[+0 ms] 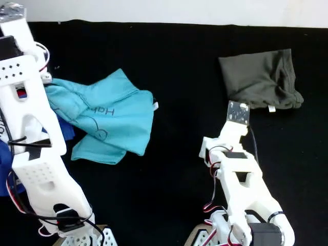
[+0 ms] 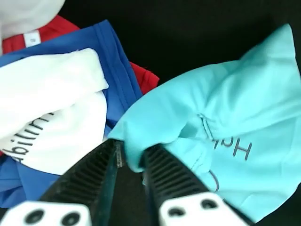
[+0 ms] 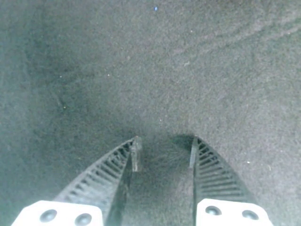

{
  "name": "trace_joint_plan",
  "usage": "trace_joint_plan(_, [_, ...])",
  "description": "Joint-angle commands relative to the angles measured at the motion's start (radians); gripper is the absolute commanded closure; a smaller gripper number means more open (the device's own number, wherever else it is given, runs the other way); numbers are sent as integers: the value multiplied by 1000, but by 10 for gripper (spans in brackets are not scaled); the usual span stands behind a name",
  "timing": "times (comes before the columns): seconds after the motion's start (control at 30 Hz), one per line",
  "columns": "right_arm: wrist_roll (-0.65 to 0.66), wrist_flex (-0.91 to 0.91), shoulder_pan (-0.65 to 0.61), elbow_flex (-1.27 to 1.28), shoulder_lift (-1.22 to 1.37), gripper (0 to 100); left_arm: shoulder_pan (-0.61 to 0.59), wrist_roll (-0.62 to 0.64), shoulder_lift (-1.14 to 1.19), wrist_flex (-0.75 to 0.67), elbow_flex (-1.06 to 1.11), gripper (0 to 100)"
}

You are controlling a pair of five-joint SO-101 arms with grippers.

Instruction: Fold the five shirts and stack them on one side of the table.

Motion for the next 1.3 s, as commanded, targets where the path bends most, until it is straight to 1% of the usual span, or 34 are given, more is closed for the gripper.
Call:
trace_joint_plan(0.0, [-8, -8, 25, -31, -2, 815, 30, -17, -51, 9, -25, 787])
trace_joint_plan(0.07, [-8, -8, 25, -31, -2, 815, 88, -15, -94, 9, -47, 764])
trace_joint_plan(0.13, [-8, -8, 25, -31, -2, 815, 173, -15, -143, 9, -62, 771])
trace_joint_plan(0.2, [-8, -8, 25, -31, -1, 815, 283, -14, -185, 9, -65, 777])
trace_joint_plan(0.27, [-8, -8, 25, -31, -1, 815, 404, 28, -206, 9, -62, 777])
trace_joint_plan(0.37, [-6, -8, 25, -31, -1, 815, 568, 97, -156, 0, -62, 777])
trace_joint_plan(0.4, [-6, -8, 25, -31, -1, 815, 607, 114, -116, -23, -62, 777])
trace_joint_plan(0.47, [-6, -8, 25, -31, 1, 815, 644, 164, -25, -84, -67, 777])
trace_joint_plan(0.6, [-5, -8, 25, -31, 1, 815, 657, 229, 143, -201, -67, 773])
trace_joint_plan(0.8, [-5, -8, 25, -31, 1, 815, 656, 235, 320, -292, -68, 773])
trace_joint_plan(1.0, [-5, -8, 25, -31, 1, 815, 647, 233, 406, -296, -68, 773])
trace_joint_plan(1.17, [-5, -8, 25, -31, 1, 815, 613, 233, 441, -292, -67, 775])
trace_joint_plan(1.27, [-5, -8, 25, -31, 1, 815, 598, 226, 444, -247, -67, 775])
